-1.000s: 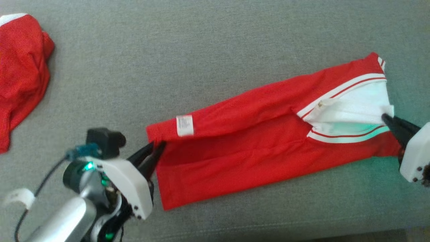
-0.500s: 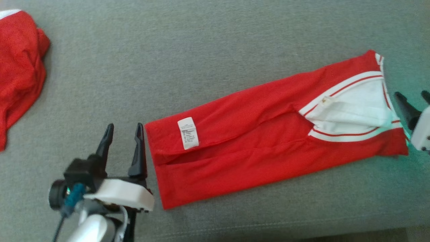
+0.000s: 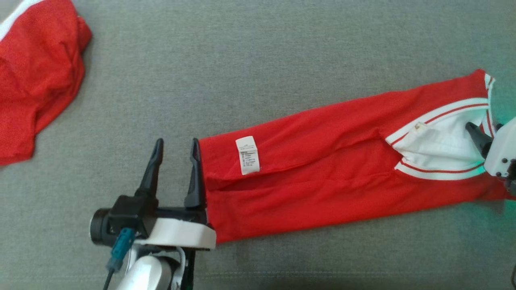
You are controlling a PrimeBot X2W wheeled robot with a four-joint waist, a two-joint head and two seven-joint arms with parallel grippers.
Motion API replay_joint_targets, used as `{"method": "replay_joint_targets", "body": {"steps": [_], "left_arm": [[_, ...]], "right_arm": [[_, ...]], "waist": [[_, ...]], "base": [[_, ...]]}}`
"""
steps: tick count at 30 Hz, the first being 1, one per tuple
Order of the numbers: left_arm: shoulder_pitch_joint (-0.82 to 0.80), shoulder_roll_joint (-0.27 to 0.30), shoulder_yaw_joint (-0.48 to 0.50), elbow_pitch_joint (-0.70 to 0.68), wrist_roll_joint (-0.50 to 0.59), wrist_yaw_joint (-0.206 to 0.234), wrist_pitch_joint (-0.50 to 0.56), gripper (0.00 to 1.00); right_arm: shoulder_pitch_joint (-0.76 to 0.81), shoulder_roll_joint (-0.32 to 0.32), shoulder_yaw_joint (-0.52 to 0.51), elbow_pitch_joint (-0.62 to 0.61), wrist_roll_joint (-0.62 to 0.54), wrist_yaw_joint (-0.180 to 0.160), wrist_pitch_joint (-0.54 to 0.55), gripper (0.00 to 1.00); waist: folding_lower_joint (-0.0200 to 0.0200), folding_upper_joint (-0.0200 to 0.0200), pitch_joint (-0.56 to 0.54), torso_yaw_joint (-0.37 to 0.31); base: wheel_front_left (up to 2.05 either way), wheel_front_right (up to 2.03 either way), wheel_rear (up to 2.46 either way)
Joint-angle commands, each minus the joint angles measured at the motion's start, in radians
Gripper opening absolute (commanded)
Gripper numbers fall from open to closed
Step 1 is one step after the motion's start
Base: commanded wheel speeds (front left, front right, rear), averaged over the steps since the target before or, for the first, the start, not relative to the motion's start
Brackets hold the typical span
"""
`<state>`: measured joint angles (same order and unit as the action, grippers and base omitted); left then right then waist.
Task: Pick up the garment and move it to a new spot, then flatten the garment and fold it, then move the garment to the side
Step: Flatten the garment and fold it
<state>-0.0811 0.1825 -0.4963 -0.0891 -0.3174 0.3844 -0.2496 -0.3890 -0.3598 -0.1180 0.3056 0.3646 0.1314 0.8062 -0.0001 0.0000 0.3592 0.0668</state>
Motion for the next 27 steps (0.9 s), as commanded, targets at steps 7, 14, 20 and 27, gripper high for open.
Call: {"method": "replay_joint_targets", "body": {"steps": [7, 14, 20, 27], "left_arm": [[0.061, -0.088, 0.127, 0.0, 0.075, -0.113, -0.012, 1.0], [0.108, -0.119, 0.174, 0.039, 0.108, -0.182, -0.012, 1.0], [0.139, -0.128, 0.193, 0.067, 0.121, -0.208, -0.012, 1.0], [0.182, -0.132, 0.194, 0.078, 0.098, -0.209, -0.012, 1.0]], "right_arm": [[0.045, -0.041, 0.053, 0.02, 0.065, -0.001, 0.028, 0.0], [0.034, -0.095, -0.043, 0.038, 0.095, -0.001, -0.079, 0.0], [0.046, -0.161, -0.187, 0.068, 0.042, -0.001, -0.109, 0.0], [0.099, -0.179, -0.197, -0.075, 0.093, -0.001, -0.06, 0.0]], "waist": [[0.0001, 0.0, -0.035, 0.026], [0.0001, 0.0, -0.092, 0.032], [0.0001, 0.0, -0.15, 0.047], [0.0001, 0.0, -0.217, 0.05]], "base": [[0.0, 0.0, 0.0], [0.0, 0.0, 0.0], [0.0, 0.0, 0.0], [0.0, 0.0, 0.0]]}}
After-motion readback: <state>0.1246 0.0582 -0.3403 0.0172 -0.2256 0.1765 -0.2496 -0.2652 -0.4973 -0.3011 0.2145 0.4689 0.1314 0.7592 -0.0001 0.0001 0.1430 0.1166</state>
